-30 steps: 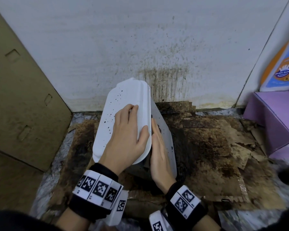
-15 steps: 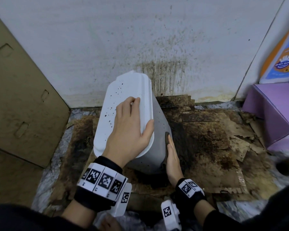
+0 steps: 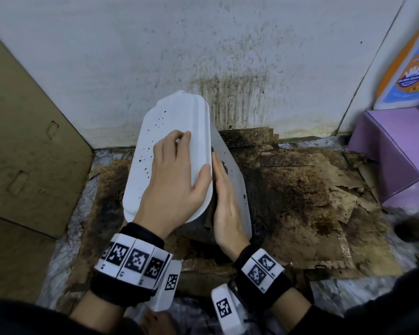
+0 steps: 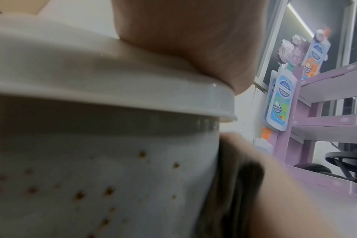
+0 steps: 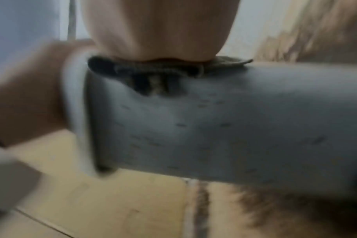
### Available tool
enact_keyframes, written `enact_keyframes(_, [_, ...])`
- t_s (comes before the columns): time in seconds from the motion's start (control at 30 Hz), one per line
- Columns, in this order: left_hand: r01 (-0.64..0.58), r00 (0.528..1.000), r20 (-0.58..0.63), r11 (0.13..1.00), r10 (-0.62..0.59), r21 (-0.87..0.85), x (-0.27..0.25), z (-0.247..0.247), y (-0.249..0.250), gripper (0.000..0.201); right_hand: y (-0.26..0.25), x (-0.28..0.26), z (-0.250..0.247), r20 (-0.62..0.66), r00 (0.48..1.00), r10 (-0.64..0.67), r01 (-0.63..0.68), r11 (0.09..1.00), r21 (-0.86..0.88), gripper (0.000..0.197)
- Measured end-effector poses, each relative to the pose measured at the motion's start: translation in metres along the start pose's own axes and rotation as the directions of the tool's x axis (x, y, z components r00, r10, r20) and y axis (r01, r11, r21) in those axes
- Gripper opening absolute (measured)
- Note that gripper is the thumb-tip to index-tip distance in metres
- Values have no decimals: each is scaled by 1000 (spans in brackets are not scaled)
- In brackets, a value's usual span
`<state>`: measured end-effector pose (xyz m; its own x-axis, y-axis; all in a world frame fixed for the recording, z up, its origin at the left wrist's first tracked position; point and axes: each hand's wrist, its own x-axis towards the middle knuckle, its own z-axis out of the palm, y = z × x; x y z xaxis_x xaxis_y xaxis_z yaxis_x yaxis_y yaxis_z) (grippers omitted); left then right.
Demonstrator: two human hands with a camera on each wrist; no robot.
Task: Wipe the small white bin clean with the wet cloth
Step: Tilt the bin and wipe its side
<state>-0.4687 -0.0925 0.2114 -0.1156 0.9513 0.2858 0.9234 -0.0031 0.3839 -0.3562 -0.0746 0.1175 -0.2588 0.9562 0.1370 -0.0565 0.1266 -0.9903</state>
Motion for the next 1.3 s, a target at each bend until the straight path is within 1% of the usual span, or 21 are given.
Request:
enact_keyframes(0.07, [-1,1000,0,1000,1,-7,0,0,0,67,23,-2,-8,-14,998,-58,56,994,-90,50])
enact_keyframes(0.1, [-1,1000,2,1000,1,-11,0,0,1,67,36,-2,-13,-35,998,-51,47,994,-102,51])
enact_keyframes(0.23, [0,1000,-1,999,0,-36,1,0,0,66,92,-9,-37,-96,988,121,-132,983,-126,51])
enact_keyframes(0.33, [-6,1000,3,999,6,-48,2,0,1,66,119,-14,-55,-122,954,273,-285,955,-84,51])
enact_keyframes(0.4, [-9,1000,3,999,9,-51,3,1,2,66,126,-14,-62,-141,915,377,-387,921,-51,50])
enact_keyframes(0.47, [-9,1000,2,999,9,-52,3,1,4,67,130,-14,-64,-152,886,439,-447,894,-25,51])
enact_keyframes(0.67, [-7,1000,9,999,7,-51,3,1,6,68,143,-6,-64,-189,837,513,-506,858,90,55])
enact_keyframes(0.8, [-5,1000,6,999,6,-40,3,2,8,68,142,-4,-60,-185,806,563,-543,827,150,74])
enact_keyframes(0.87, [-4,1000,3,999,4,-34,3,2,8,68,148,-1,-57,-178,807,563,-534,825,187,71])
enact_keyframes(0.93, [-5,1000,1,999,5,-31,4,1,7,68,141,6,-51,-148,834,532,-502,842,197,71])
enact_keyframes(1.0, [-3,1000,0,1000,3,-31,3,1,5,68,94,13,-36,-127,864,487,-461,868,184,71])
enact_keyframes(1.07, [1,1000,-1,1000,-1,-31,3,0,2,68,35,18,-21,-71,907,414,-399,902,168,62])
enact_keyframes(1.13, [5,1000,-6,1000,-6,-31,2,-1,0,67,-5,22,-13,2,945,327,-322,928,188,56])
enact_keyframes(1.2, [11,1000,-9,1000,-11,-29,1,-1,-1,67,-24,24,-11,70,961,266,-274,943,188,62])
enact_keyframes(1.27, [18,1000,-7,999,-18,-33,1,-2,-2,67,-25,25,-9,114,969,221,-234,966,115,69])
enact_keyframes(1.3, [20,1000,-5,999,-20,-36,1,-2,-3,67,-22,23,-9,135,970,202,-211,976,57,67])
